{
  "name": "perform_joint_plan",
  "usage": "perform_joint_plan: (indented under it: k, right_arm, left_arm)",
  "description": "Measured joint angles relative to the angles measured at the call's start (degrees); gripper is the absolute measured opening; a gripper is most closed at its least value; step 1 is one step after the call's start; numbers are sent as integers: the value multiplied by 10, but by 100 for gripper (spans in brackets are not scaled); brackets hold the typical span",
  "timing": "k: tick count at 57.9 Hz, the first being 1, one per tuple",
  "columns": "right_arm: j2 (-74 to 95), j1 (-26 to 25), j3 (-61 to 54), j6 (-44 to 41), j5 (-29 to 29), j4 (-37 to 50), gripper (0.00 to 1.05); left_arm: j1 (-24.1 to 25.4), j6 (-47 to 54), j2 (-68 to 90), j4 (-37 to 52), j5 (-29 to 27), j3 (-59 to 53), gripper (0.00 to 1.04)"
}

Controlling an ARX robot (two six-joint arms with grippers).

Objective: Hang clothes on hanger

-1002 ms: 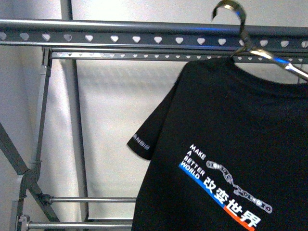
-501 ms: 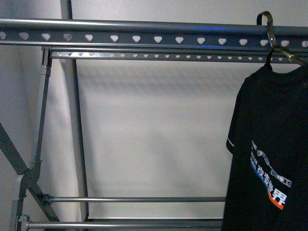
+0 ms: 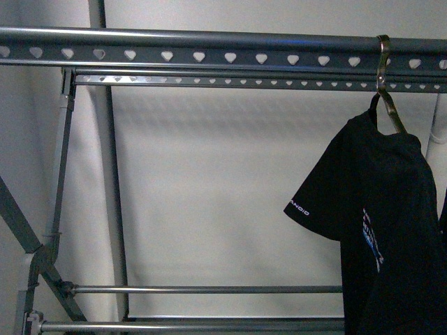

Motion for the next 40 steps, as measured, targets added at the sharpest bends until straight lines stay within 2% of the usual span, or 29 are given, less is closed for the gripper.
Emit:
perform_joint_plan:
  k: [5, 11, 13, 19, 23, 31, 40]
  right_arm:
    - [-125, -25, -104, 2, -20, 92, 76]
    - [-264, -36, -220, 3, -63, 116, 93]
    - [-323, -30, -255, -13, -54, 76, 96]
    - [-511, 26, -321, -76, 72, -190, 77]
    - [-611, 80, -379, -94, 129, -288, 65]
    - [-706, 102, -416, -108, 143, -359, 37]
    - [-740, 103, -432, -111, 142, -359, 7]
  left_arm:
    - [0, 0, -25, -15, 0, -9, 4]
    - [0, 0, -50, -31, 0, -17, 4]
    - [0, 0, -59, -38, 0, -20, 4]
    - [0, 0, -83, -56, 0, -26, 4]
    - [0, 0, -94, -50, -1, -38, 4]
    - [0, 2, -126, -73, 0, -38, 4]
    - [0, 2, -160, -106, 0, -38, 4]
